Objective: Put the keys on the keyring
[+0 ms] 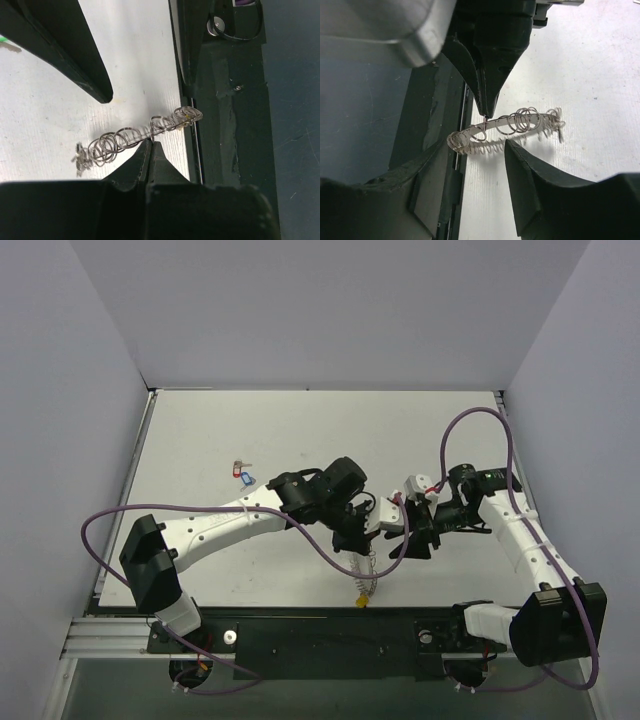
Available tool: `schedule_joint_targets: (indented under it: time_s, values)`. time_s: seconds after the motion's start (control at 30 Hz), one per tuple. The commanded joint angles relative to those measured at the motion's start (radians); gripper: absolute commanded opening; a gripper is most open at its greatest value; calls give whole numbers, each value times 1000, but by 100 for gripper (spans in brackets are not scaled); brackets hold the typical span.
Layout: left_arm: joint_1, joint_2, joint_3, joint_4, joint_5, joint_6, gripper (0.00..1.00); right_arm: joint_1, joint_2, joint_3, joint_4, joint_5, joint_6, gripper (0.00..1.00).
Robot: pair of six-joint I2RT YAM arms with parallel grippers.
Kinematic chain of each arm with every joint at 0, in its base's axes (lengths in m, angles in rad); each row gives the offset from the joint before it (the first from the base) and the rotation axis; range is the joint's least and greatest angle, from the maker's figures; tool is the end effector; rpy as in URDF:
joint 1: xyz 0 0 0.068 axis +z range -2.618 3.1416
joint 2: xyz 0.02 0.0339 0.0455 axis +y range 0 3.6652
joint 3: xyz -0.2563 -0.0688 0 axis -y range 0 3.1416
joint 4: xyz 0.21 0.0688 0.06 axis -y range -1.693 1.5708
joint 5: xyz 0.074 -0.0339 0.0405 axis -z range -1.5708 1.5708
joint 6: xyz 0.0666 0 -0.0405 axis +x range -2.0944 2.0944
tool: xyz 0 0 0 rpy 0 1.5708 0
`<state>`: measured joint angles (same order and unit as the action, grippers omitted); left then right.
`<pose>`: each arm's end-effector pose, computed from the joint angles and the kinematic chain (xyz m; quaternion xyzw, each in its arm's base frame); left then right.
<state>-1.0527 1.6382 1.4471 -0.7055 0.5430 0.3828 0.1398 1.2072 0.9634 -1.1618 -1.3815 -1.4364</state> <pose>0.1368 -0.3095 0.2859 0.6648 0.6265 -0.3438 0.2177 0.1507 0.0873 0.2752 -0.5817 0.5044 0.4677 0.4341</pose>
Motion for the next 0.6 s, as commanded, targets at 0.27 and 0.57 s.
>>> schedule_joint_targets:
  time_s: [0.27, 0.57]
  values:
    - [-3, -55, -7, 175, 29, -87, 0, 24, 31, -3, 5, -60, 41, 40]
    - [0, -81, -47, 264, 31, -153, 0, 34, 35, -3, 27, -60, 63, 30]
